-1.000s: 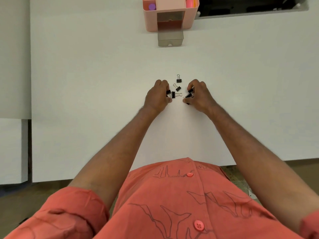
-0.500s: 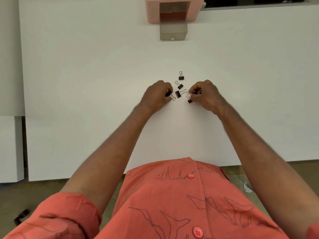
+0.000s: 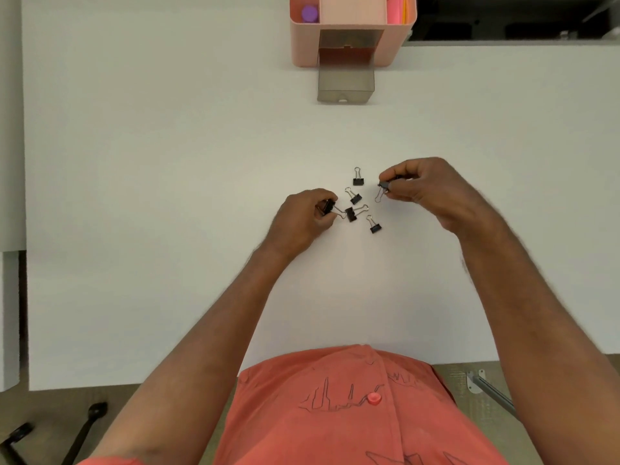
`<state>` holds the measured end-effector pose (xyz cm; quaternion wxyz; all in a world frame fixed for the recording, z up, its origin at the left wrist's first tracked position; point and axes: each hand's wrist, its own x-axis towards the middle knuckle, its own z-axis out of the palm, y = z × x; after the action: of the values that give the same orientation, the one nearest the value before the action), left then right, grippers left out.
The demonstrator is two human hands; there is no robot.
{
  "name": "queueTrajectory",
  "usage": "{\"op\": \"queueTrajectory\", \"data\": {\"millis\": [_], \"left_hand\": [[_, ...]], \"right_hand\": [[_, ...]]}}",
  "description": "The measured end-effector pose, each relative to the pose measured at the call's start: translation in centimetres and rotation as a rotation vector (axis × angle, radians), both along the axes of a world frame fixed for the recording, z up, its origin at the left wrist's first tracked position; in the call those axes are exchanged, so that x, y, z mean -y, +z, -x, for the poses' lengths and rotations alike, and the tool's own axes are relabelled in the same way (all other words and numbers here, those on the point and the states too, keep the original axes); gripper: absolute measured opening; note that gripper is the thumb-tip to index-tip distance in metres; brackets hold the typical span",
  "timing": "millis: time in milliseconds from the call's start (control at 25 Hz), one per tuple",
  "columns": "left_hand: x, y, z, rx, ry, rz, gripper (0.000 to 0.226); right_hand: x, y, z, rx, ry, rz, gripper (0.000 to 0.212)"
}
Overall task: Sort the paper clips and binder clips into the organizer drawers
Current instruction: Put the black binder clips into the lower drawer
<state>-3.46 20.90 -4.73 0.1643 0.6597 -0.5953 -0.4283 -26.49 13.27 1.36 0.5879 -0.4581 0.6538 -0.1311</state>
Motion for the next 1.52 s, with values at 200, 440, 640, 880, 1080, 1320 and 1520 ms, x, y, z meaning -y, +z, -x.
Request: {"op": "queueTrajectory", "data": {"millis": [200, 440, 640, 880, 1080, 1320, 1520], "left_hand": [[0.3, -0.3, -1.0, -0.35, 0.301, -0.168, 0.03], [1.7, 1.2, -1.7, -0.467, 0.409, -0.166, 0.035], [6.9, 2.8, -2.6, -0.37, 0.382, 0.01, 0.039], [16.6, 4.6, -1.4, -0.112, 0.22, 0.31, 0.036], [21.5, 3.3, 0.1, 0.189, -0.077, 0.315, 0.023], [20.4, 2.1, -0.2, 0.181, -0.074, 0.369, 0.037], [13.8, 2.1, 0.0, 0.098, -0.035, 0.435, 0.031]], "right_hand": [[8.1, 1.9, -3.2, 0.141, -0.066, 0.248, 0.02], [15.2, 0.1, -8.2, -0.369, 0.267, 0.619, 0.021], [15.1, -1.9, -8.8, -0.484, 0.481, 0.667, 0.02], [14.5, -0.9, -6.5, -0.324, 0.245, 0.676, 0.022], [7.9, -0.3, -3.3, -0.177, 0.009, 0.602, 0.021], [-1.1, -2.0, 0.6, -0.212, -0.119, 0.373, 0.02], [-7.1, -3.3, 1.6, -0.317, 0.126, 0.274, 0.033]]}}
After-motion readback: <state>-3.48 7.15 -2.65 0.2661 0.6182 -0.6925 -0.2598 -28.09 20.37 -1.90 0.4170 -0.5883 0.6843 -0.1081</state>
